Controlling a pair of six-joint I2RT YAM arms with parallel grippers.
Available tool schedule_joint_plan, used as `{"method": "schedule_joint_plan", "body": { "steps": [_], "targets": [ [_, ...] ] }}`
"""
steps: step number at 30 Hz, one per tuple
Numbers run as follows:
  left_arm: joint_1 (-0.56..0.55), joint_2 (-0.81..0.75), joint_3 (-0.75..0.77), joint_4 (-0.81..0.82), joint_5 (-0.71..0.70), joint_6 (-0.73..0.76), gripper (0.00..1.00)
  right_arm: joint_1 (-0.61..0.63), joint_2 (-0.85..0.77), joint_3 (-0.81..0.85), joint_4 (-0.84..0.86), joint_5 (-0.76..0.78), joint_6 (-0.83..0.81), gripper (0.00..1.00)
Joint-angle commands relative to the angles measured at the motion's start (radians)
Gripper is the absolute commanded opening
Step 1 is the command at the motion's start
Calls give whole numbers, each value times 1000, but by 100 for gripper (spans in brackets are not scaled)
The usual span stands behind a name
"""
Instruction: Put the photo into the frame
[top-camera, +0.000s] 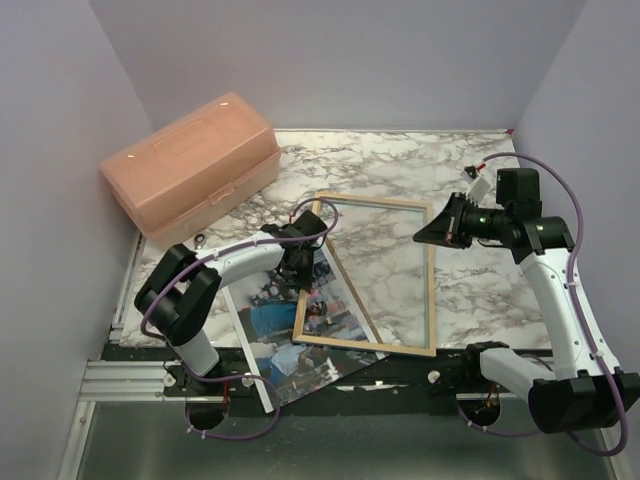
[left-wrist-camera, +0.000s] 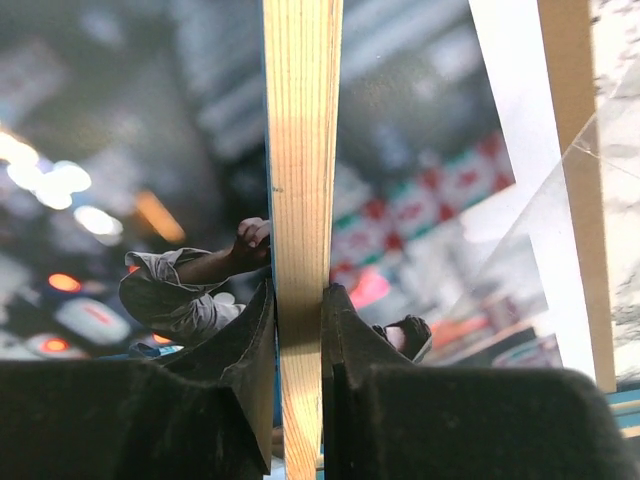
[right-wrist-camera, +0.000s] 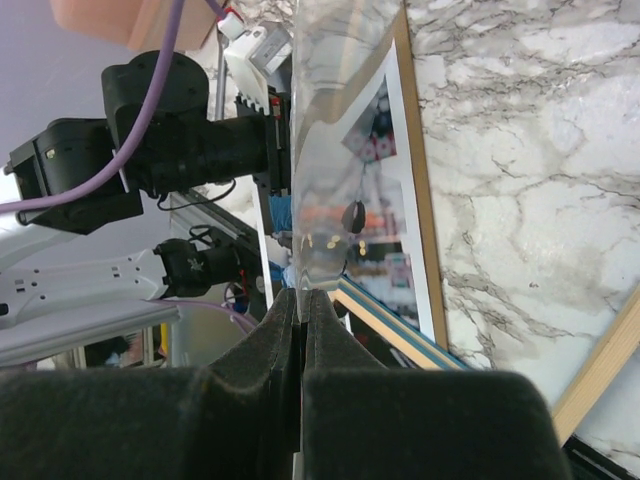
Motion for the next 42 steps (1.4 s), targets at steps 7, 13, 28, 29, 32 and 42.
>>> {"method": "schedule_joint_plan", "body": {
  "steps": [7, 13, 28, 29, 32, 42],
  "targets": [
    [57, -133, -119, 16, -47, -22, 6, -2, 13, -65, 77, -146, -14, 1],
    [61, -177, -137, 17, -44, 8, 27, -3, 12, -96, 127, -199, 3, 1],
    [196, -373, -303, 143, 133, 42, 53, -2, 77, -76, 190, -273, 15, 1],
    [208, -377, -315, 152, 141, 42, 52, -2, 82, -76, 197, -281, 21, 1],
    [239, -377, -351, 192, 172, 43, 50, -2, 98, -76, 216, -298, 35, 1],
    [245, -333, -360, 211, 173, 56, 32, -2, 136, -112, 259, -316, 62, 1]
  ]
}}
